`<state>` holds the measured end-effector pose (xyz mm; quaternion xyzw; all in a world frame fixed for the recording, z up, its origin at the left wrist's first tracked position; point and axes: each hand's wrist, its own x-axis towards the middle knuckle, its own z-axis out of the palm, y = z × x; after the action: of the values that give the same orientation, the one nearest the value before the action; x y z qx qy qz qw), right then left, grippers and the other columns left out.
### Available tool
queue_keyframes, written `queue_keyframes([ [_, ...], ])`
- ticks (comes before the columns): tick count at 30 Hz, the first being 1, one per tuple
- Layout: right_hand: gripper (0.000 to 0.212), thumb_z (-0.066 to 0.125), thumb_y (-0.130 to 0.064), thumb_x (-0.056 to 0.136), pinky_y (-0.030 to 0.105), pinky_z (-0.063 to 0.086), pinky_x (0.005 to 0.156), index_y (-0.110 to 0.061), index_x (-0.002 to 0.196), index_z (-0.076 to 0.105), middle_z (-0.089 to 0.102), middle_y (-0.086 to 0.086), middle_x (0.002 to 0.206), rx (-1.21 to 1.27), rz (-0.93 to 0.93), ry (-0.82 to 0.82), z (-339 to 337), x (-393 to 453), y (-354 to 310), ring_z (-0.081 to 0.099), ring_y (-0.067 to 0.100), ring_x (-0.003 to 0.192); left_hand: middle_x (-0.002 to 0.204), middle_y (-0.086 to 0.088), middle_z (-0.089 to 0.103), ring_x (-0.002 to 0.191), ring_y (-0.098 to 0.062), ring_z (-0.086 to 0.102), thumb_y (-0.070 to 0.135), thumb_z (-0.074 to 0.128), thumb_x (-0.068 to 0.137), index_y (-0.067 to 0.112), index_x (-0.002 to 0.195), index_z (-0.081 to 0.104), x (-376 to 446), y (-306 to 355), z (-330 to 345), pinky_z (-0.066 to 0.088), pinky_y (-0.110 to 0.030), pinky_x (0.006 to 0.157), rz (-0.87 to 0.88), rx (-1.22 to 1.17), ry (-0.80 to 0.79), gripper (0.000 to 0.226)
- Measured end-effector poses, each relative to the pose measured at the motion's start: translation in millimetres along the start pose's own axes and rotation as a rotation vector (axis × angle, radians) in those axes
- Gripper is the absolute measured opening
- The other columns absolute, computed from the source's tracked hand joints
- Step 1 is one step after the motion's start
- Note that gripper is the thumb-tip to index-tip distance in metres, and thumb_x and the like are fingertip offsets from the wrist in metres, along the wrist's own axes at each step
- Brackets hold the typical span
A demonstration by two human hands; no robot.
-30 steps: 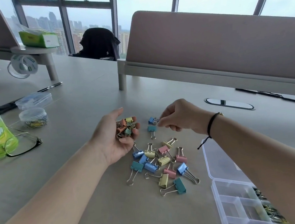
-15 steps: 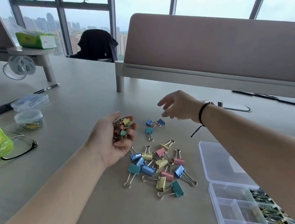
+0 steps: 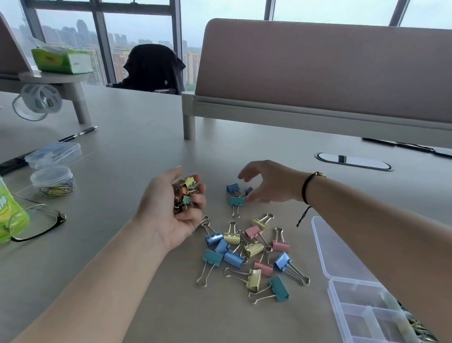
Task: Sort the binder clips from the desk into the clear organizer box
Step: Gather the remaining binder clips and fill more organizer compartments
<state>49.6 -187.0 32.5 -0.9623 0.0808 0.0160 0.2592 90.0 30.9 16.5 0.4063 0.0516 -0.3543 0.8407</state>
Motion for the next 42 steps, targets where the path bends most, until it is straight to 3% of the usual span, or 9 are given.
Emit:
queue_keyframes([
  [4,0.058,0.053,-0.003,0.086,0.019,0.046,0.081,-0.038,0.132,0.056,0.049,-0.006,0.137,-0.135,-0.044,-0.088,8,0,-16,0.054,0.016,0.114,0.067,-0.006,0.059,0.043,-0.011,0.048,0.032,0.052,0.093,0.012,0.081,0.059,0,2,-1,0.019,-0.011,0.031,0.012,-0.009,0.012,0.024],
  [8,0.06,0.048,0.006,0.086,0.016,0.052,0.065,-0.041,0.118,0.067,0.057,-0.011,0.122,-0.033,-0.054,-0.14,15,-14,-29,0.06,0.011,0.095,0.067,-0.006,0.059,0.043,-0.011,0.047,0.032,0.053,0.093,0.012,0.083,0.059,0,3,-3,0.021,-0.012,0.029,0.024,-0.001,0.018,0.024],
  [11,0.061,0.051,0.006,0.089,0.033,0.06,0.073,-0.046,0.115,0.067,0.057,-0.021,0.105,-0.005,-0.077,-0.201,18,-37,-32,0.065,0.016,0.095,0.066,-0.005,0.059,0.043,-0.011,0.047,0.032,0.053,0.093,0.013,0.083,0.058,-2,2,0,0.02,-0.011,0.03,0.03,0.024,0.01,0.022],
  [13,0.061,0.052,0.003,0.093,0.021,0.053,0.067,-0.047,0.127,0.058,0.058,-0.018,0.11,-0.01,-0.096,-0.215,14,-53,-31,0.063,0.01,0.098,0.066,-0.005,0.058,0.043,-0.011,0.047,0.032,0.054,0.093,0.013,0.084,0.058,-3,1,1,0.02,-0.011,0.03,0.034,0.045,0.009,0.021],
  [20,0.035,0.06,-0.008,0.094,0.021,0.05,0.057,-0.036,0.114,0.066,0.07,-0.008,0.106,0.23,-0.095,0.361,-35,-127,1,0.068,0.01,0.088,0.066,-0.003,0.056,0.042,-0.008,0.042,0.029,0.06,0.092,0.016,0.08,0.056,-15,-11,10,0.019,-0.011,0.028,0.151,0.271,-0.024,0.018],
  [23,0.026,0.063,-0.005,0.092,0.009,0.048,0.06,-0.029,0.099,0.074,0.076,-0.007,0.089,0.389,-0.109,0.33,-40,-179,20,0.07,0.004,0.084,0.067,-0.002,0.056,0.04,-0.006,0.037,0.027,0.062,0.091,0.016,0.076,0.056,-31,-21,28,0.017,-0.011,0.031,0.263,0.379,-0.113,0.02],
  [26,0.024,0.066,-0.002,0.088,0.016,0.055,0.077,-0.024,0.093,0.076,0.077,-0.004,0.081,0.392,-0.121,0.285,-41,-221,42,0.073,0.009,0.081,0.068,-0.002,0.056,0.04,-0.005,0.036,0.028,0.065,0.084,0.018,0.071,0.055,-48,-42,58,0.018,-0.01,0.031,0.191,0.466,-0.22,0.019],
  [36,0.014,0.073,-0.024,0.082,0.015,0.041,0.048,-0.013,0.09,0.075,0.067,0.007,0.062,0.53,-0.111,0.414,-60,-280,101,0.053,0.014,0.048,0.068,-0.005,0.055,0.042,-0.007,0.037,0.022,0.073,0.077,0.016,0.076,0.055,-78,-161,168,0.019,-0.011,0.031,-0.072,0.608,-0.473,0.019],
  [42,0.032,0.083,-0.029,0.072,0.023,0.043,0.045,-0.005,0.076,0.062,0.066,0.004,0.055,0.598,-0.094,0.486,-32,-281,100,0.054,0.012,0.042,0.066,-0.006,0.049,0.039,-0.009,0.04,0.021,0.075,0.076,0.016,0.075,0.054,-74,-192,181,0.019,-0.011,0.031,0.08,0.67,-0.377,0.022],
])
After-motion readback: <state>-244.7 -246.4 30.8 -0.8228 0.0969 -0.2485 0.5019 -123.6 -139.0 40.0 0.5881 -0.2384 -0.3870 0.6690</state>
